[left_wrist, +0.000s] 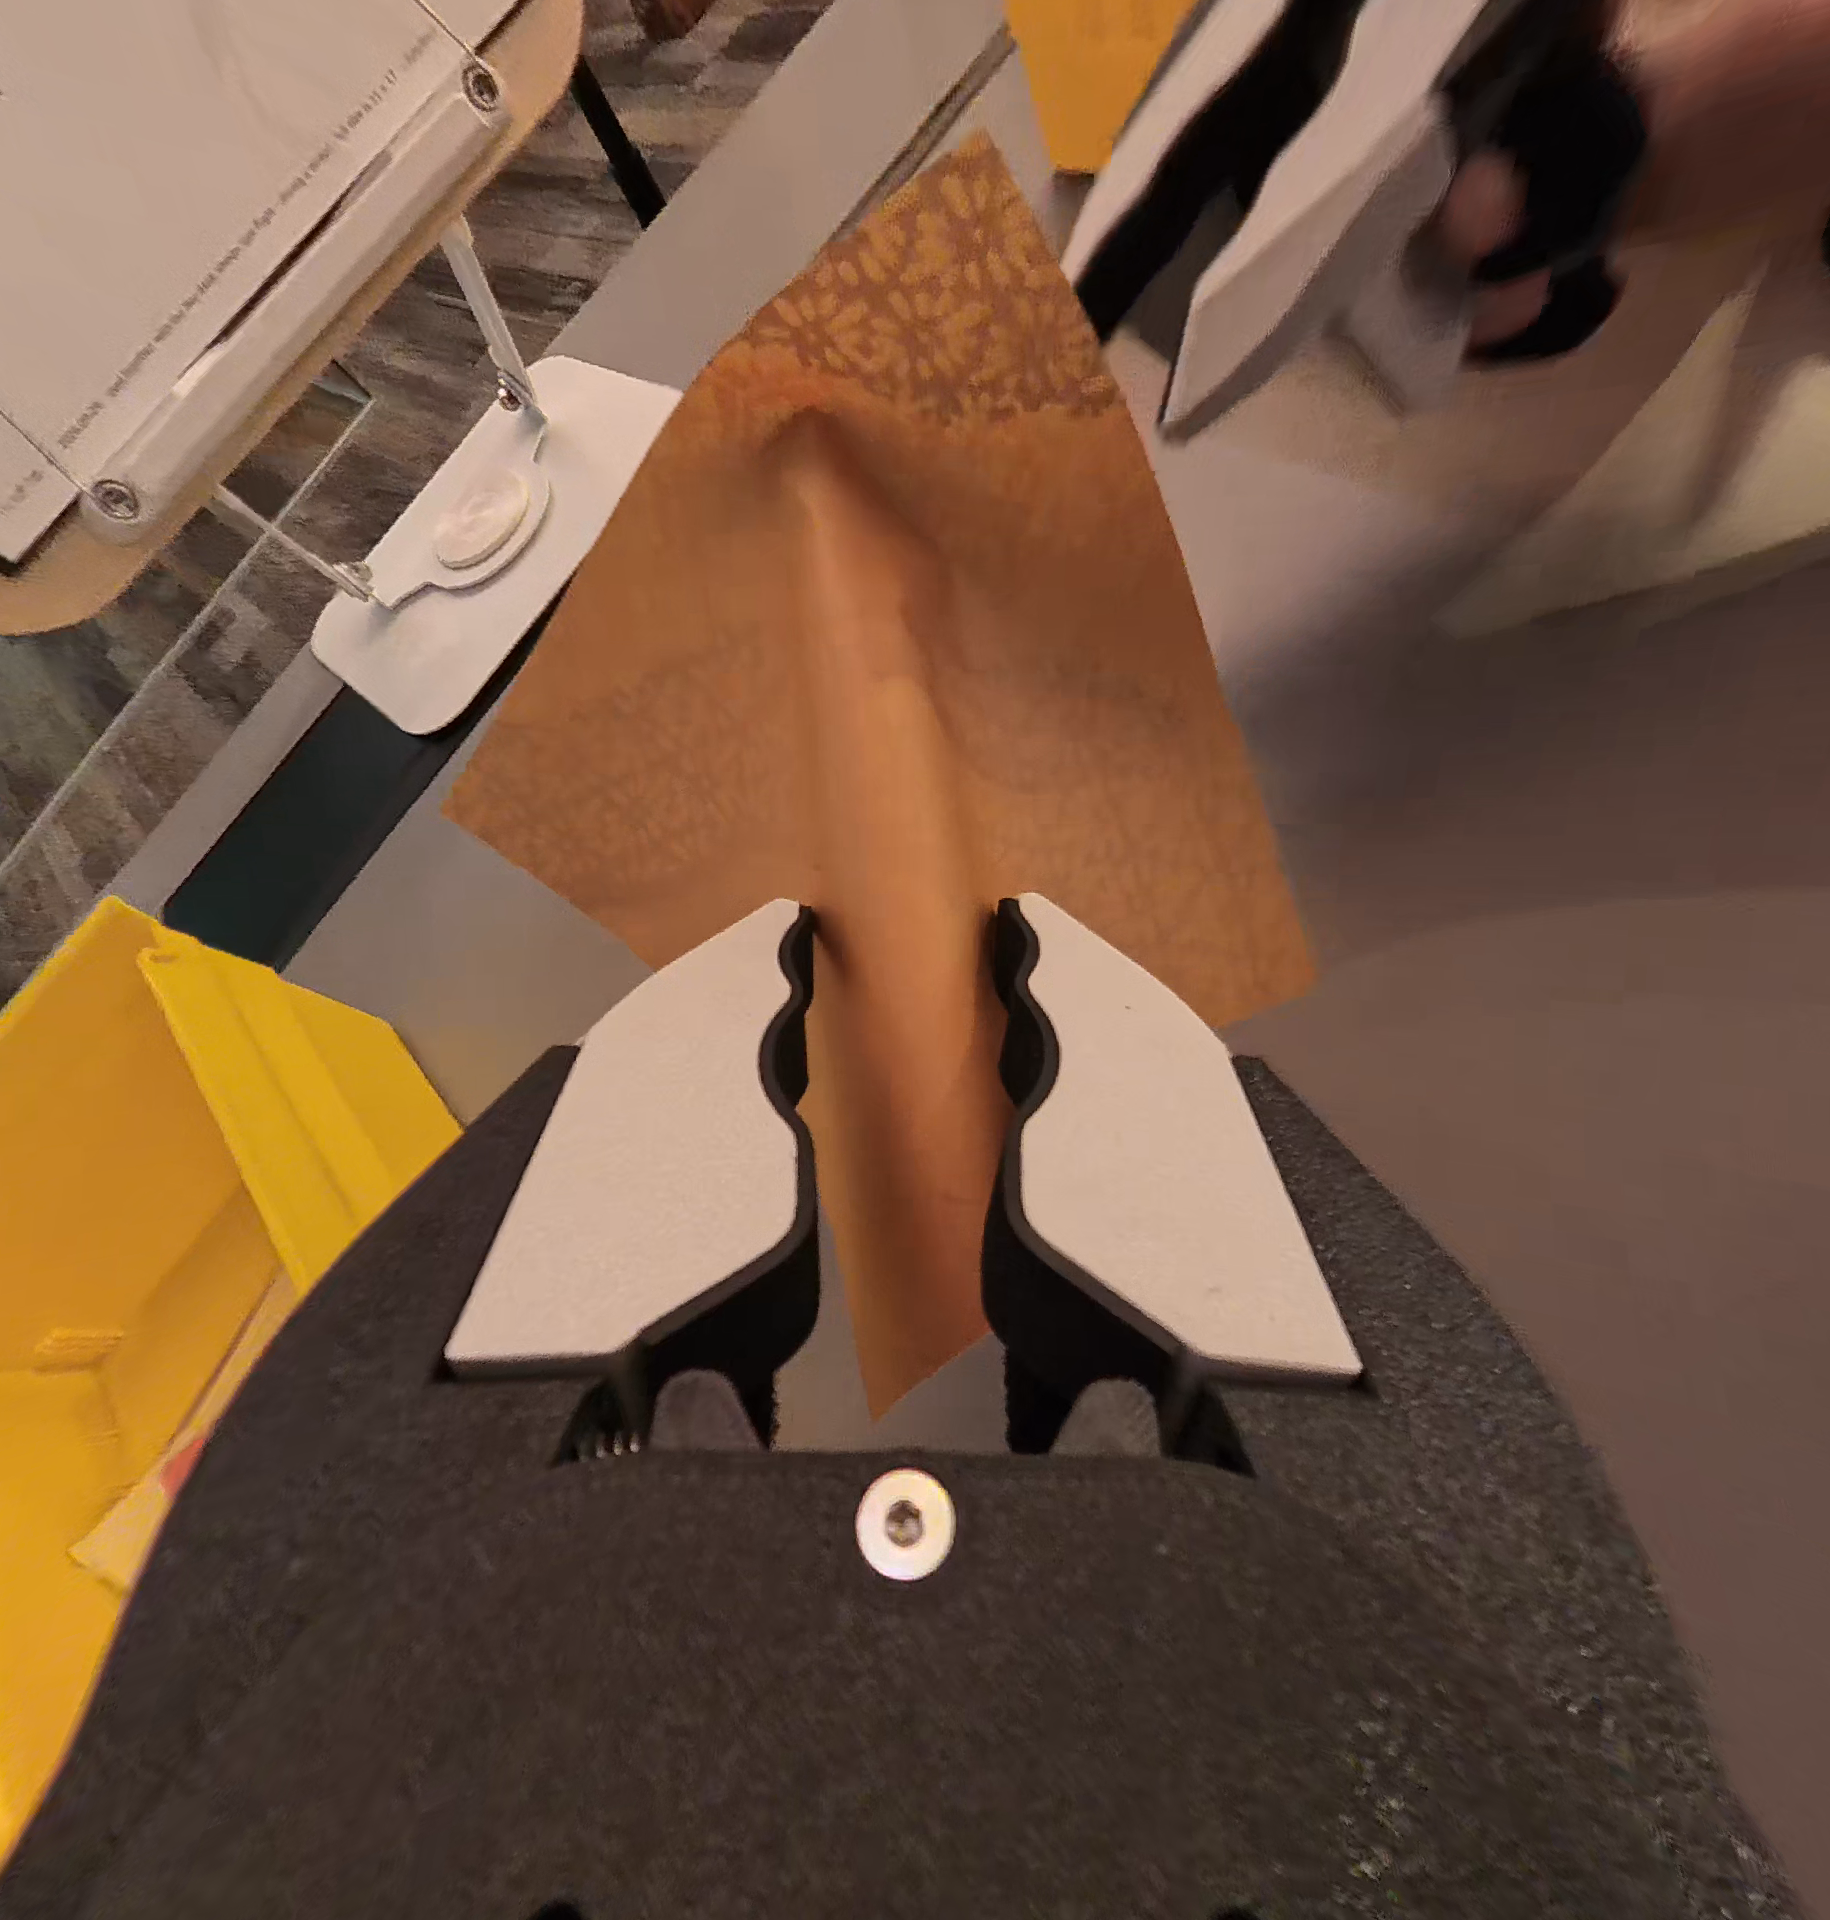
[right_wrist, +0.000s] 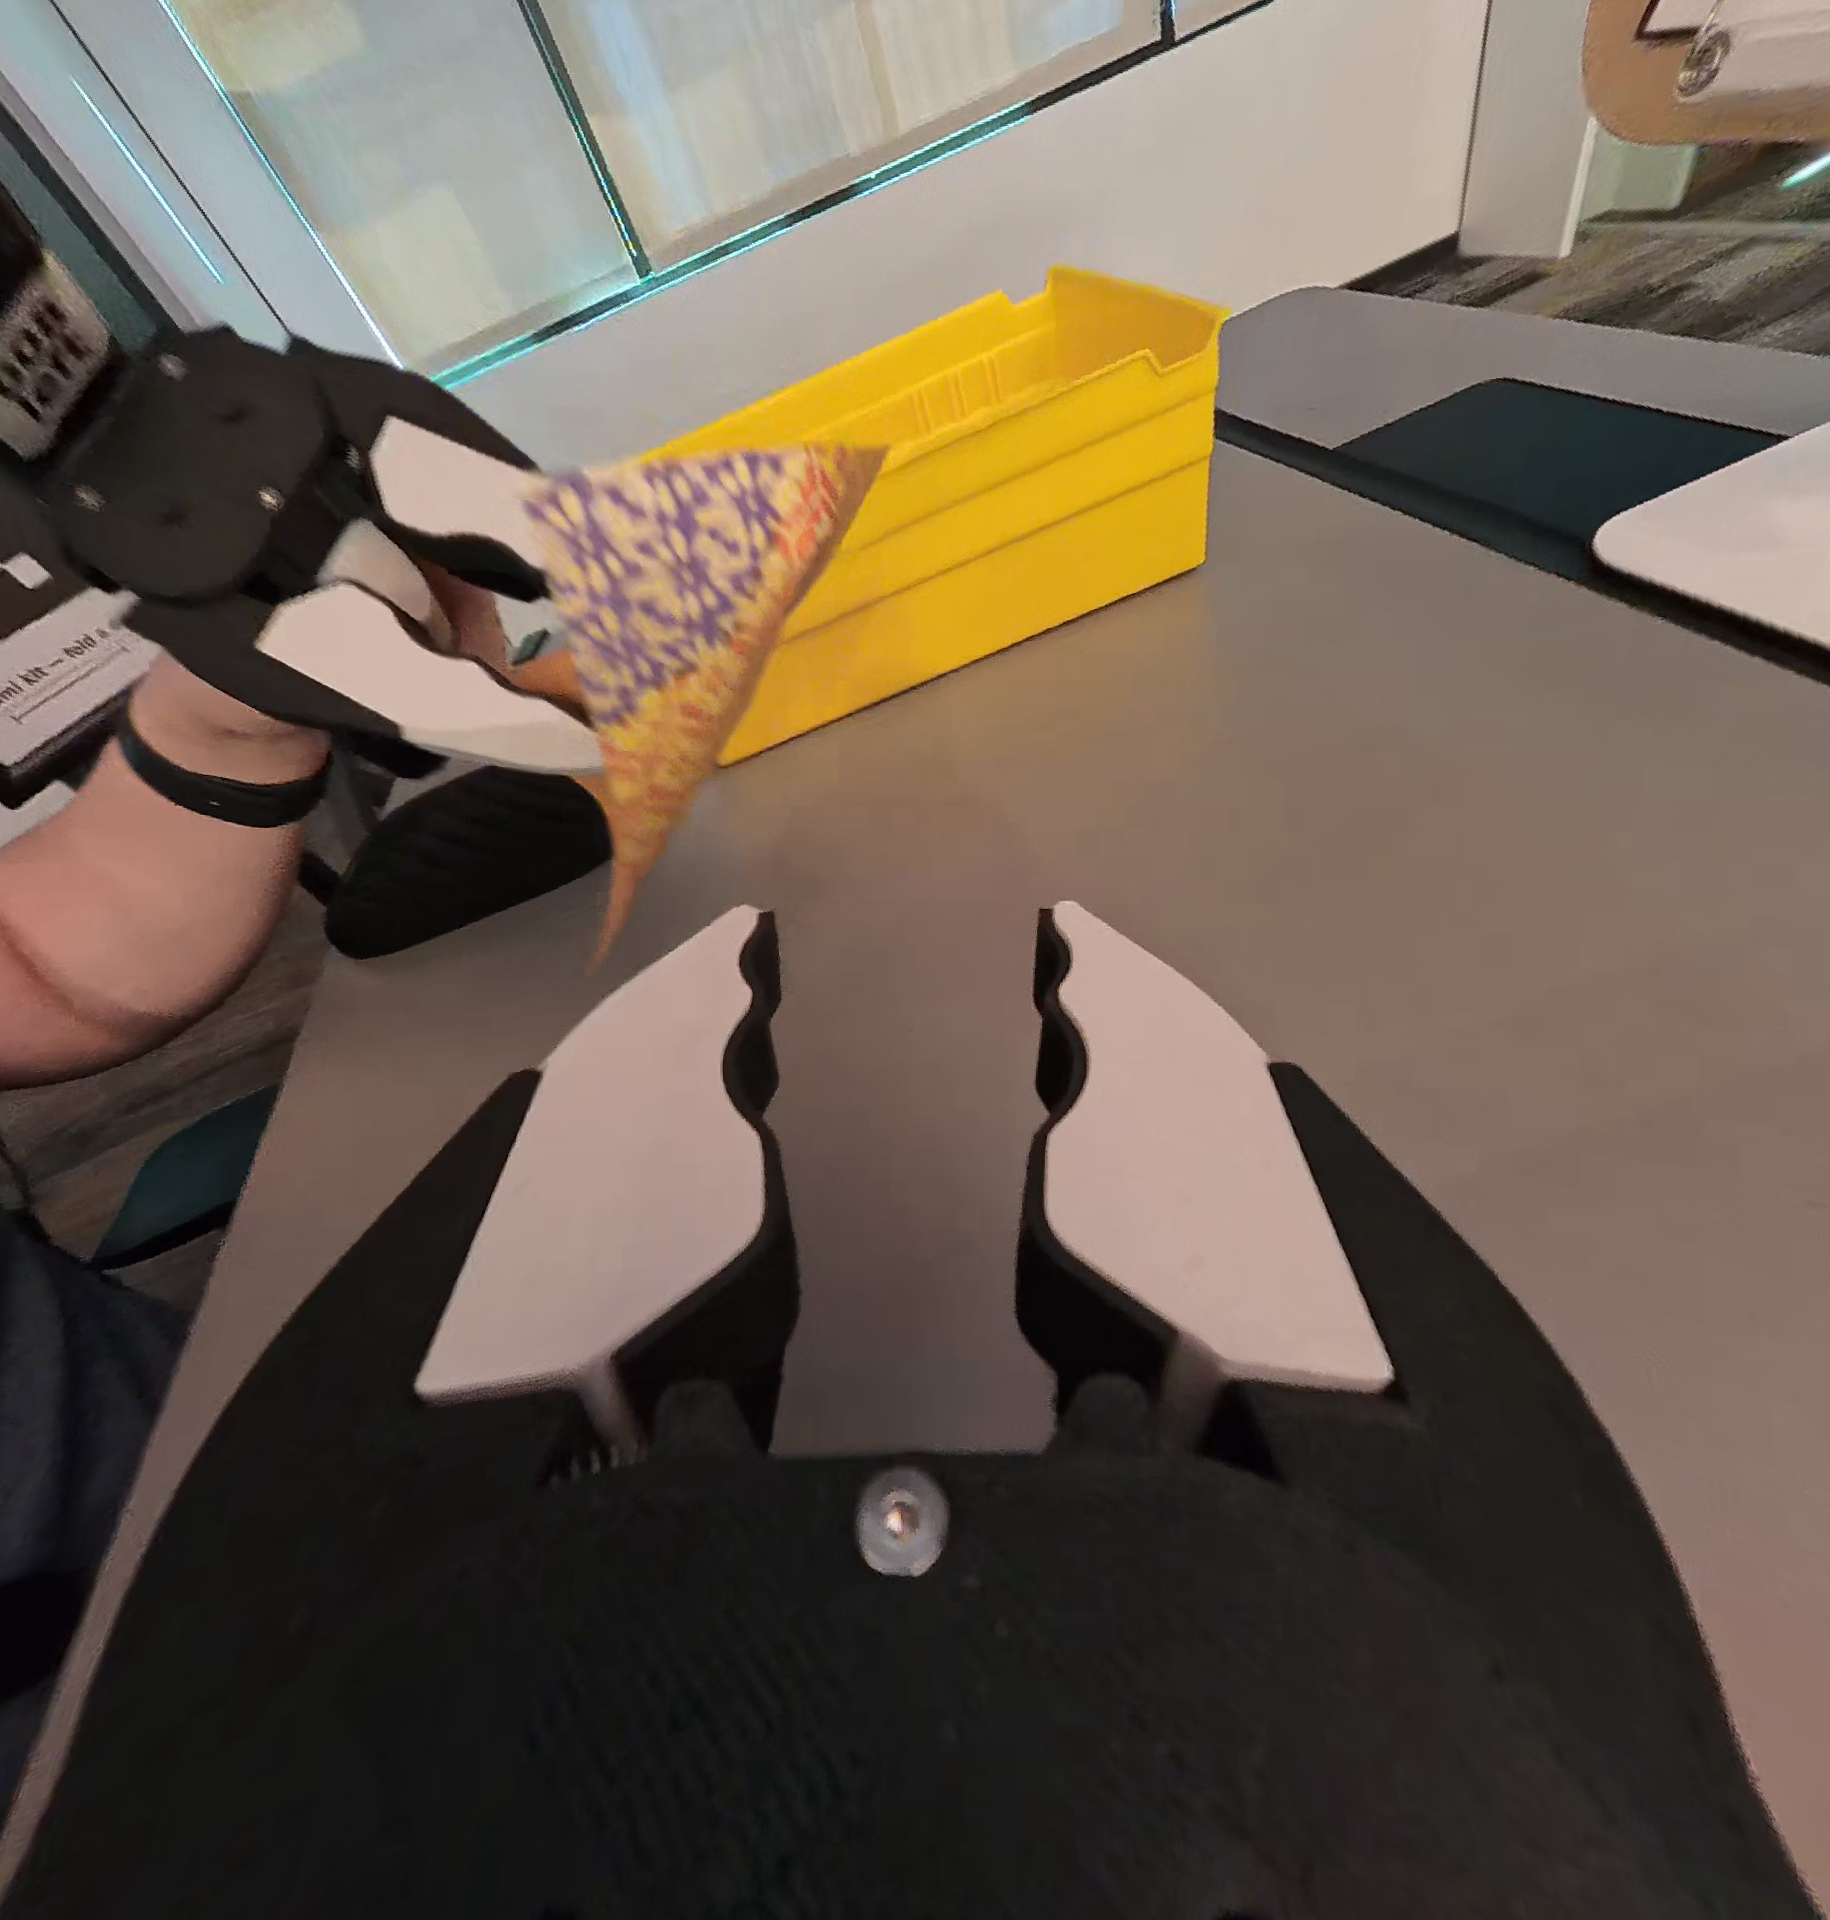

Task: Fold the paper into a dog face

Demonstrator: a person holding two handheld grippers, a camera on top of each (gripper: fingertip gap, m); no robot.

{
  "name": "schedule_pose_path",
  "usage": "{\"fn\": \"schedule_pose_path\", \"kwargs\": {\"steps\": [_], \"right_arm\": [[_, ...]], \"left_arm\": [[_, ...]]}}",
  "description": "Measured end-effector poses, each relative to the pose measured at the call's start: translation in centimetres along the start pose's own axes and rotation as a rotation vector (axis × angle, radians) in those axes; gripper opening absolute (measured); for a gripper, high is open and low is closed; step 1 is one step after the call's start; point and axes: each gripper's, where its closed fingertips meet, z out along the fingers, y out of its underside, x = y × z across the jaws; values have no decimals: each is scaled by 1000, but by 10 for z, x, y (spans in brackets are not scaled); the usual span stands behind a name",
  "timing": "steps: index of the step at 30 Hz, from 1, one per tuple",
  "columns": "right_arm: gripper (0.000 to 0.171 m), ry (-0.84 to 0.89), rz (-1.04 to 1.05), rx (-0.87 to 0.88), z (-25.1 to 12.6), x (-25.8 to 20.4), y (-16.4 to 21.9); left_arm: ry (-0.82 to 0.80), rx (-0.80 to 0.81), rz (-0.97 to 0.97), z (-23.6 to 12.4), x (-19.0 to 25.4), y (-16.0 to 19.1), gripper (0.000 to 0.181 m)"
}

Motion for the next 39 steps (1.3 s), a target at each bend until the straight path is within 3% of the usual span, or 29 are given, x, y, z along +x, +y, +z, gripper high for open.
{"fn": "schedule_pose_path", "kwargs": {"steps": [6, 12, 17, 22, 26, 30, 33, 37, 39], "right_arm": [[64, -126, 184, 35, -12, -20, -30], [68, -45, 212, -254, 28, -13, -9], [49, -120, 332, -513, 41, -18, 21], [42, -207, 421, -547, 36, -17, 36], [36, -301, 482, -509, 41, -19, 43], [36, -290, 348, -488, 43, -34, 56], [37, -187, 123, -393, 45, -36, 56], [42, -186, 59, -406, 43, -51, 67], [44, -207, 79, -420, 43, -60, 75]], "left_arm": [[-112, -137, 218, 16, 1, 14, 34], [-114, -167, 285, 29, 15, 16, 36], [-92, -146, 279, 30, 22, 12, 37], [-57, -97, 264, 24, 27, 9, 34], [-16, -145, 223, 33, 30, 28, 33], [43, -148, 53, 9, 29, 43, 35], [230, -145, -53, -23, 45, 58, 54], [392, -301, -66, -38, 60, 105, 78], [415, -401, -46, -36, 66, 128, 79]]}}
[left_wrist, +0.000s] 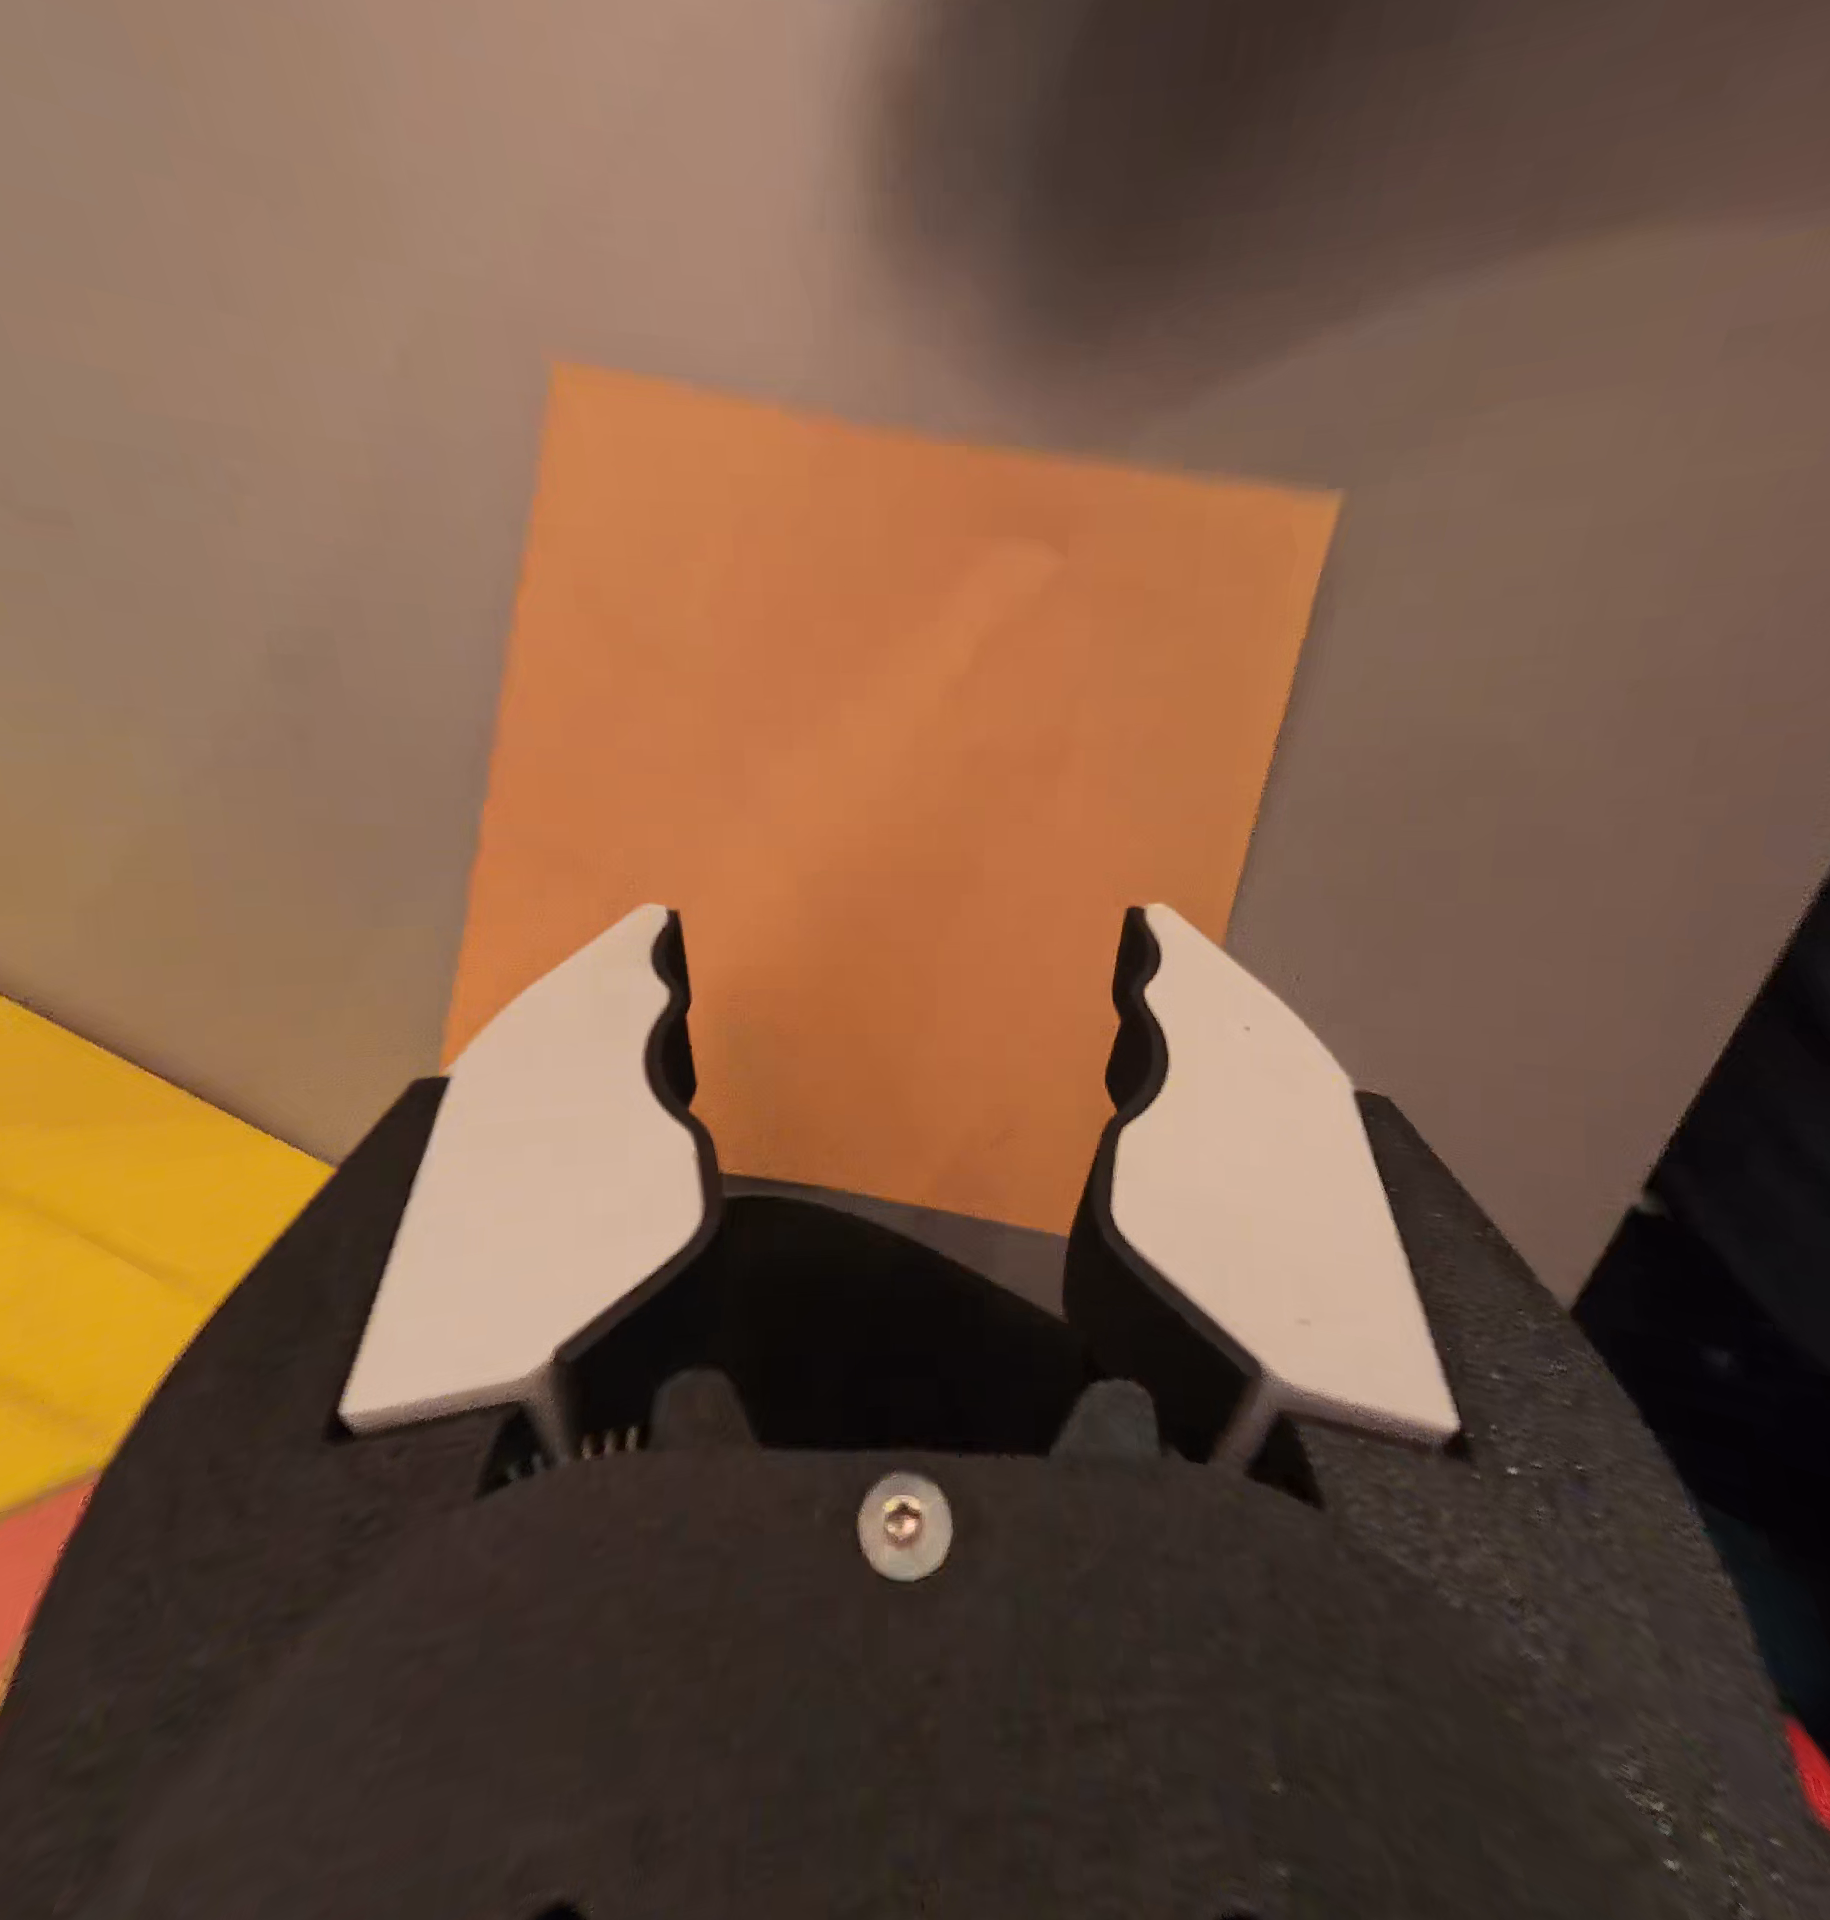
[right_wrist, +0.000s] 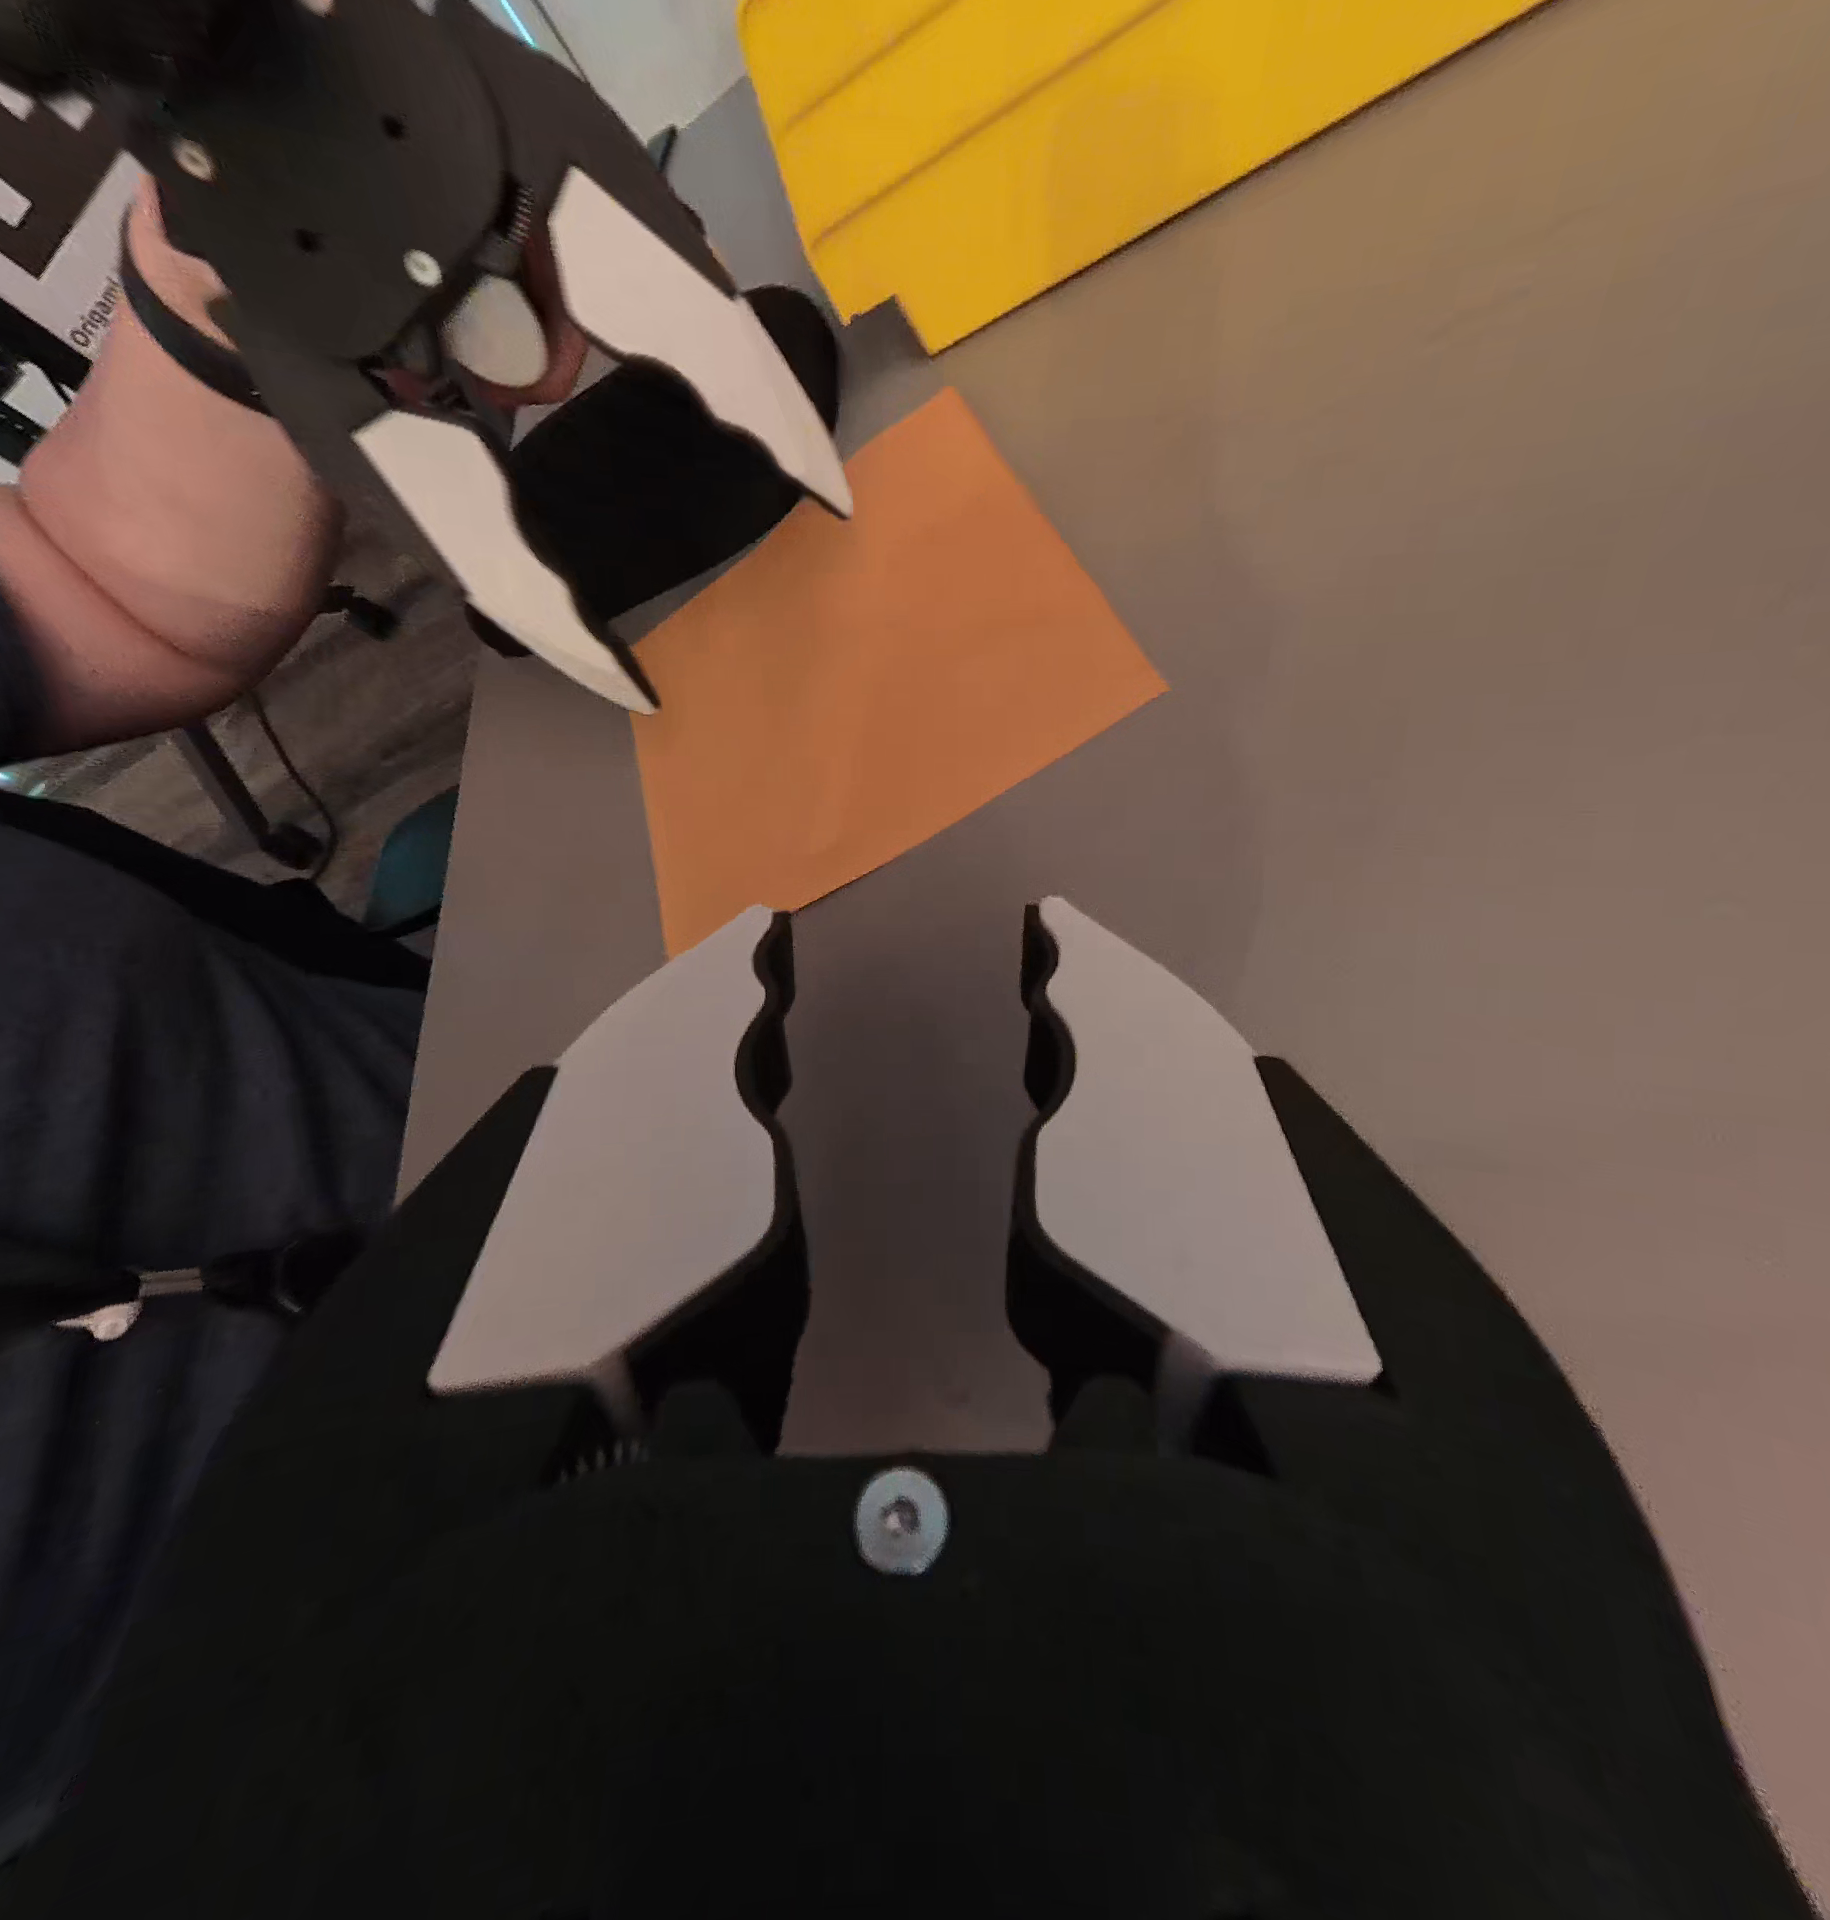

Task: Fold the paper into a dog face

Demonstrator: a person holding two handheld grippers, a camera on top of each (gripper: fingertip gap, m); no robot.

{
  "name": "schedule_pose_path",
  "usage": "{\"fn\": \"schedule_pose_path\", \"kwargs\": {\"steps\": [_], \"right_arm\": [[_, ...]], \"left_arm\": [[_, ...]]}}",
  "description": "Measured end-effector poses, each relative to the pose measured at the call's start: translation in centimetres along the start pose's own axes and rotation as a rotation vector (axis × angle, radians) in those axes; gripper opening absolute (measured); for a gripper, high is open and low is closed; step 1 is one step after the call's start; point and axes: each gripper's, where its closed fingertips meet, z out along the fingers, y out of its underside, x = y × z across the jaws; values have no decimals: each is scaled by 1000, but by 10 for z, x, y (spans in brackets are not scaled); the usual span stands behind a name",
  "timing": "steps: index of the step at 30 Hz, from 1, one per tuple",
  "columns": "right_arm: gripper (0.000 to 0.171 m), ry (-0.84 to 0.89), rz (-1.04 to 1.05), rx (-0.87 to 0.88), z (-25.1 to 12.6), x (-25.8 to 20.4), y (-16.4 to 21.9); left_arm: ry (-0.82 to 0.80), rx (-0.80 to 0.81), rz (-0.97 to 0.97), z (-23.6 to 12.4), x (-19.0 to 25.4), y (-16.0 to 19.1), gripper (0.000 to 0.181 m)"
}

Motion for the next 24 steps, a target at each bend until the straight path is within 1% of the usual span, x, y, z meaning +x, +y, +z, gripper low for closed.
{"fn": "schedule_pose_path", "kwargs": {"steps": [2, 4, 8, 9, 10, 12, 17, 19, 22, 24], "right_arm": [[44, -25, 13, -6, 4, -8, 7], [44, -35, 16, -9, 7, -15, 12], [44, -43, 22, -17, 10, -27, 23], [44, -45, 26, -18, 12, -29, 26], [44, -47, 35, -20, 13, -31, 28], [46, -54, 65, -37, 16, -35, 34], [45, -83, 255, -44, 27, -42, 40], [46, -77, 325, -79, 32, -41, 41], [45, -60, 402, -96, 39, -32, 36], [43, -104, 489, -104, 45, -32, 31]], "left_arm": [[2, -64, 15, 11, 1, 11, 82], [32, -42, -19, 15, 5, 8, 80], [0, -18, -38, 17, 4, 4, 73], [-6, -7, -47, 17, 4, 2, 66], [-11, 3, -51, 17, 5, 0, 55], [-17, 12, -59, 18, 7, -2, 50], [-35, 49, -92, 18, 7, -5, 52], [-39, 71, -104, 18, 7, -5, 51], [-48, 100, -118, 18, 7, -6, 52], [-55, 114, -125, 18, 6, -6, 52]]}}
